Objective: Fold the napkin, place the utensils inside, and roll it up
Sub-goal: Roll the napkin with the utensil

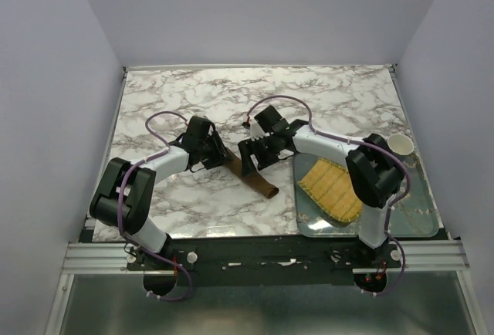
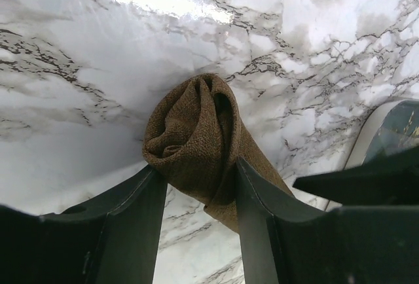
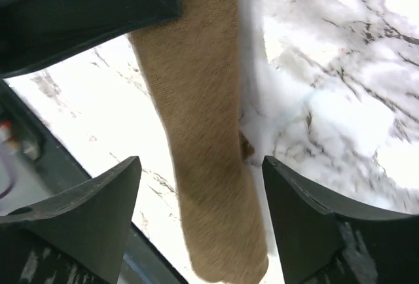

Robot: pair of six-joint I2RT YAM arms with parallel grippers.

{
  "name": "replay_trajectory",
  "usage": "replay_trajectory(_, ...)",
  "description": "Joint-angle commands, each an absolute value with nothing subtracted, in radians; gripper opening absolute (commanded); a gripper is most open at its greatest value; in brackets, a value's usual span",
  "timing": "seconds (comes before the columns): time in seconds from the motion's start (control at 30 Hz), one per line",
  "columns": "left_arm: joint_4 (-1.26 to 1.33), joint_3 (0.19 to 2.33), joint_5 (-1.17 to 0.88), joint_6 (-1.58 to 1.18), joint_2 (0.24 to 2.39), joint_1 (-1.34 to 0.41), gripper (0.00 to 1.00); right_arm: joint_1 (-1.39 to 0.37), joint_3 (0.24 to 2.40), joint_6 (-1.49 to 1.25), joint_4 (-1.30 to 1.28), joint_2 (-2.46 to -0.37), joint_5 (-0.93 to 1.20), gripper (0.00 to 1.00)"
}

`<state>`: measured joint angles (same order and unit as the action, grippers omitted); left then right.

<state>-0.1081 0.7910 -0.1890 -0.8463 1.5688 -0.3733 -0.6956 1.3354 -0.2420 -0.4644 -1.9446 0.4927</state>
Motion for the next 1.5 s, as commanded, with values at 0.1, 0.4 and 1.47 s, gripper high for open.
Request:
replay_trajectory(0.1,-0.127,0.787,-0.160,-0.848,1.539,-0.377,0.51,-0.900,1.356,-0.212,-0.554,-1.819,-0.133,0.86)
replay_trajectory(0.4,-0.130,0.788,-0.164,-0.854,1.539,-0.377,0.51,-1.068,1.384,-0.195,-0.545,-1.917,-0.463,0.88)
replay_trajectory(1.47,-0.150,0.792,-0.196,-0.828,1.445,-0.376,0.76,-0.749,1.235,-0.264,-0.321,-1.931,0.395,0.48)
